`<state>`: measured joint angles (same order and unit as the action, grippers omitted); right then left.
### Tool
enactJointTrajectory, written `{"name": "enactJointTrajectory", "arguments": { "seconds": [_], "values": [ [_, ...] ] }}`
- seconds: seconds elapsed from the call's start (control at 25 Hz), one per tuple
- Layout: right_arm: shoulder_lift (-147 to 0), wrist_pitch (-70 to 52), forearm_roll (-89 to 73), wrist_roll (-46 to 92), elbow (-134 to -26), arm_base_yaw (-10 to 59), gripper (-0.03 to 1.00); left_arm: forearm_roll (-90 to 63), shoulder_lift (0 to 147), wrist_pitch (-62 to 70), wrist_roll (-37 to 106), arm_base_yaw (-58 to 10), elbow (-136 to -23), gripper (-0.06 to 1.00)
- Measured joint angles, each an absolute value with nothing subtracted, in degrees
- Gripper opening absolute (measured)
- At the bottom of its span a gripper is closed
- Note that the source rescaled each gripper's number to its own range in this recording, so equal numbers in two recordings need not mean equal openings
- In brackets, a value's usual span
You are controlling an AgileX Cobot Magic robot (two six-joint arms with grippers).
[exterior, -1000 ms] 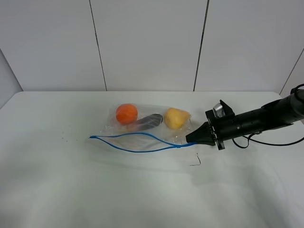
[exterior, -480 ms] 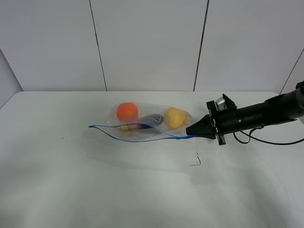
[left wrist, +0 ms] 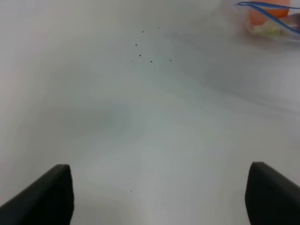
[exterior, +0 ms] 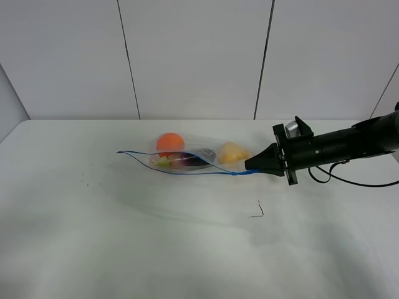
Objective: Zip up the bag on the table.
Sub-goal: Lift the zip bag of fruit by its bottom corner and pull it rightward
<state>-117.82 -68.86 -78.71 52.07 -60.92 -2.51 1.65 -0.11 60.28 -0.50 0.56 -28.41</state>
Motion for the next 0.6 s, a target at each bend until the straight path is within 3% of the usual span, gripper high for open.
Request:
{"name": "enactJointTrajectory", "arguments": {
  "seconds": [0.44, 0.6],
  "values": [
    [-117.7, -68.9, -79.1, 52.1, -60.9, -2.5, 0.0, 1.6, -0.1, 60.1, -0.5, 0.6, -28.5, 1.0],
    [-117.7, -68.9, -79.2, 52.1, -60.9, -2.5, 0.0, 1.6, 3.9, 59.4, 0.8, 0.6, -33.6, 1.0]
  ]
}}
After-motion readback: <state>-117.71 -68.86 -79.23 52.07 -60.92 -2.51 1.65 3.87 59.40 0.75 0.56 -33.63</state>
